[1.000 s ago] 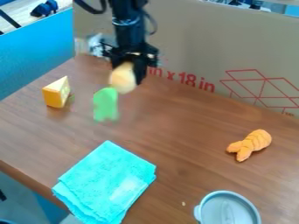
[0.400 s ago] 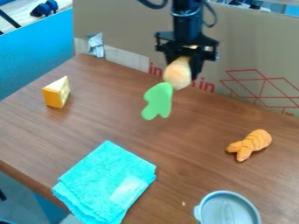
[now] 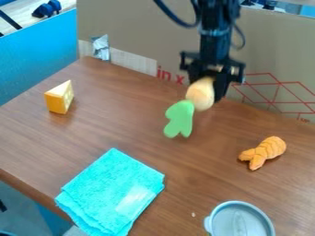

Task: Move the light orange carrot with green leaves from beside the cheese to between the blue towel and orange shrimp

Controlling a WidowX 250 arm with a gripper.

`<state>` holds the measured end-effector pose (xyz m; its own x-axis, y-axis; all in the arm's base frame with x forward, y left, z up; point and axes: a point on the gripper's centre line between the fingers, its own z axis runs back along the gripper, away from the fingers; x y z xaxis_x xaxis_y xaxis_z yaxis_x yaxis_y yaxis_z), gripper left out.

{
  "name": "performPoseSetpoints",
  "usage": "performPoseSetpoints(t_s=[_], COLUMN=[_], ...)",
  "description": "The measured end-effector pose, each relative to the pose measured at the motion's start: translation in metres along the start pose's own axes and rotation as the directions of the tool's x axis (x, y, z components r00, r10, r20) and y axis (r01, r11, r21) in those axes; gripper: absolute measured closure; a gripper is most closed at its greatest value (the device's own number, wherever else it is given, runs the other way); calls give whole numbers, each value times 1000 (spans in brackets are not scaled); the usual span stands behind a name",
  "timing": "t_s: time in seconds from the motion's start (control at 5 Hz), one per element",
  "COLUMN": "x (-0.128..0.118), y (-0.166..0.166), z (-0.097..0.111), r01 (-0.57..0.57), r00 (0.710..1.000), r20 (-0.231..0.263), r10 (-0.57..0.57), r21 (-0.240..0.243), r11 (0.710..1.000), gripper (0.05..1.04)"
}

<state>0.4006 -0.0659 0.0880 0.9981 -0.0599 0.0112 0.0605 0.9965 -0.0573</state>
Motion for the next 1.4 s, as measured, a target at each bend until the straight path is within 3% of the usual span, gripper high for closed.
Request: performPoseSetpoints(t_s=[0.2,0.4,0.8,1.0,1.2,1.4], x=[-8,-5,1,-2,-2,-1], y=[5,10,10,11,18,23], z=[-19,-21,-29,-38,-52,-56], r01=[-50,-71,-61,-56,-57,-34], r00=[995,995,998,998,998,999], r20=[-89,-74,-29,-28,-20,15], r10=[51,71,60,53,56,34], r21=[13,13,-67,-100,-61,-15], r11=[999,997,996,993,997,999], gripper=[543,543,543,543,474,196])
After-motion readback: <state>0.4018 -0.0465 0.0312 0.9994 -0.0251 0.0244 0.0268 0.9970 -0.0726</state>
